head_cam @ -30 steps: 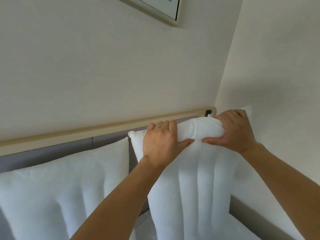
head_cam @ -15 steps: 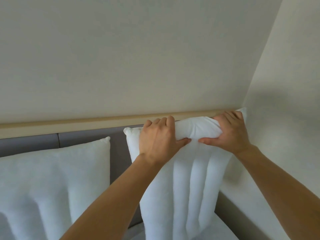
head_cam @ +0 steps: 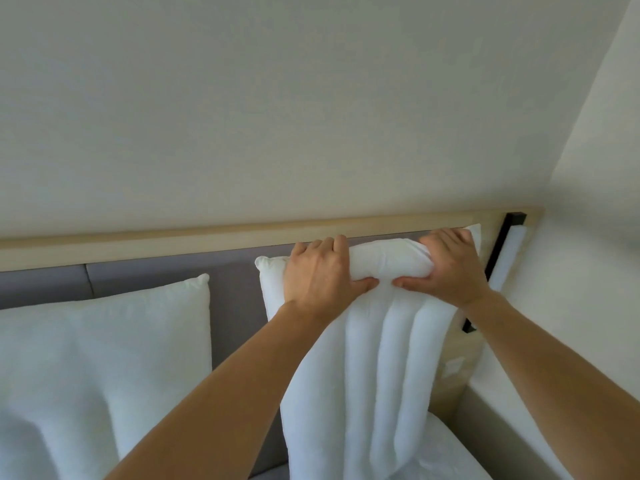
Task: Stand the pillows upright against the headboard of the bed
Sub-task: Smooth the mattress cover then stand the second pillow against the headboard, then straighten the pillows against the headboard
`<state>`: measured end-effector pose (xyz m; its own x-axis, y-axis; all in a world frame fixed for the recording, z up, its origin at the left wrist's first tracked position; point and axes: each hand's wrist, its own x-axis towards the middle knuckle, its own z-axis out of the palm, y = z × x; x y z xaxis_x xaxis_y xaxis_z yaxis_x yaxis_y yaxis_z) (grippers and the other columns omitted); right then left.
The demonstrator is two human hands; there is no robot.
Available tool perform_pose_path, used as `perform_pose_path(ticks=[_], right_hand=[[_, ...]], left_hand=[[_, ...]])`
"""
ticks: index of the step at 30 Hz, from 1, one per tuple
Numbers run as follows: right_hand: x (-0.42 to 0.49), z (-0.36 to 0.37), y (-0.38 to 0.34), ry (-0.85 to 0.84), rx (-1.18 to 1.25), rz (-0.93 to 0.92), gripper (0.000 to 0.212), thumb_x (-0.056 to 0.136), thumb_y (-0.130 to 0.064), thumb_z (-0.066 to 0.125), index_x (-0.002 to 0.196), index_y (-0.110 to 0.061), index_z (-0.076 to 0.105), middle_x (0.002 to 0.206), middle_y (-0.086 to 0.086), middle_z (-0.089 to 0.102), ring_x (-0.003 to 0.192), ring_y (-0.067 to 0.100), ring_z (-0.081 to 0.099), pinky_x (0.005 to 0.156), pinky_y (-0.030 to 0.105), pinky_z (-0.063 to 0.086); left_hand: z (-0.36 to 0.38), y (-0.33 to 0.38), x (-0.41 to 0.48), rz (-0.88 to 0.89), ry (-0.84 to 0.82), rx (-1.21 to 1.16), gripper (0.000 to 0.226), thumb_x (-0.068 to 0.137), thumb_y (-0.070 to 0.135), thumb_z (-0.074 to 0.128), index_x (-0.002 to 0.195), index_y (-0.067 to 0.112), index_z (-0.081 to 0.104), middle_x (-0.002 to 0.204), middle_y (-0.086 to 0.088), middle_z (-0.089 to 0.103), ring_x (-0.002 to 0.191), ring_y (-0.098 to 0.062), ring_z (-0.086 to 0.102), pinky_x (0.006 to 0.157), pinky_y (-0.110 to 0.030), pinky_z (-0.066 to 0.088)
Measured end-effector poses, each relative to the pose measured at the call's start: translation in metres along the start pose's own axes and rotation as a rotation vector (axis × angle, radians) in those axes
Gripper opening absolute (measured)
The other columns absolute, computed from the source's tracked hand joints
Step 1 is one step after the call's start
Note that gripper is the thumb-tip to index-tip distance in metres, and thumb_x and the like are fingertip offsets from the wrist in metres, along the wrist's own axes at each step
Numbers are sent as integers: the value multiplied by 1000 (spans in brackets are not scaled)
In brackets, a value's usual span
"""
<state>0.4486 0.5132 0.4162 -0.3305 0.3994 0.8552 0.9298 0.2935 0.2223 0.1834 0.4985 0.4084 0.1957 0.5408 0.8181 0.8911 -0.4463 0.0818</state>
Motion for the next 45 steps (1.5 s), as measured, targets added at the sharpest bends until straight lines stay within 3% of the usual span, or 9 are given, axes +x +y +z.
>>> perform_pose_path(ticks=[4, 9, 13, 22, 27, 30, 33, 39, 45], right_hand=[[-4, 35, 2, -165, 41, -20, 92, 75, -96, 41, 91, -7, 62, 85, 4, 63, 83, 29, 62, 84, 40, 35], [-22, 70, 4, -381, 57, 69, 95, 70, -95, 47, 116, -13, 59, 111, 2, 63, 108, 27, 58, 98, 40, 34], [-25, 75, 6, -398, 45, 84, 98, 66, -90, 53, 124, -12, 54, 120, 5, 60, 117, 28, 54, 104, 43, 35], [-34, 54, -1, -533, -28, 193, 96, 67, -90, 46, 135, -21, 41, 135, 0, 51, 131, 24, 43, 115, 40, 24], [-32, 40, -7, -592, -51, 185, 108, 73, -93, 38, 153, -22, 26, 159, -1, 34, 151, 16, 21, 124, 41, 9], [-28, 29, -16, -591, -43, 169, 111, 76, -94, 33, 159, -22, 17, 167, -4, 23, 156, 12, 9, 125, 43, 7], [-18, 18, -43, -559, 14, 156, 111, 77, -92, 37, 160, -21, 19, 167, -4, 23, 155, 11, 8, 123, 40, 6], [19, 14, -149, -468, 180, 31, 107, 75, -85, 52, 156, -19, 30, 164, -4, 31, 153, 12, 19, 119, 40, 11], [55, 20, -272, -489, 307, -89, 106, 76, -90, 47, 152, -16, 38, 157, 1, 42, 146, 18, 33, 117, 43, 20]], left_hand=[[24, -11, -6, -80, -171, 3, 73, 72, 81, 65, 107, 18, 58, 93, 5, 67, 89, -22, 62, 80, -37, 37], [54, -25, -16, -71, -199, 77, 74, 70, 87, 59, 97, 18, 57, 93, 3, 59, 90, -23, 55, 84, -40, 36], [65, -29, -19, 39, -147, 134, 77, 74, 88, 47, 105, 18, 56, 103, 0, 53, 95, -25, 49, 88, -43, 36], [53, -20, -11, 104, -333, 178, 81, 78, 89, 38, 122, 22, 48, 117, 1, 50, 109, -24, 45, 93, -43, 32], [36, -24, -17, 111, -337, 124, 87, 80, 84, 46, 144, 26, 37, 135, 1, 45, 124, -24, 42, 105, -44, 27], [13, -34, -24, 92, -310, 111, 91, 82, 83, 45, 153, 29, 26, 153, -1, 35, 142, -24, 30, 115, -47, 20], [-19, -56, -36, 55, -288, 120, 90, 84, 83, 42, 154, 29, 23, 162, -2, 27, 151, -25, 19, 118, -50, 18], [-94, -130, -76, -53, -254, 209, 94, 83, 87, 41, 156, 31, 22, 165, -1, 27, 154, -24, 18, 119, -50, 18], [-165, -219, -111, -145, -337, 288, 96, 82, 89, 38, 156, 29, 21, 165, -1, 25, 153, -24, 18, 119, -51, 21]])
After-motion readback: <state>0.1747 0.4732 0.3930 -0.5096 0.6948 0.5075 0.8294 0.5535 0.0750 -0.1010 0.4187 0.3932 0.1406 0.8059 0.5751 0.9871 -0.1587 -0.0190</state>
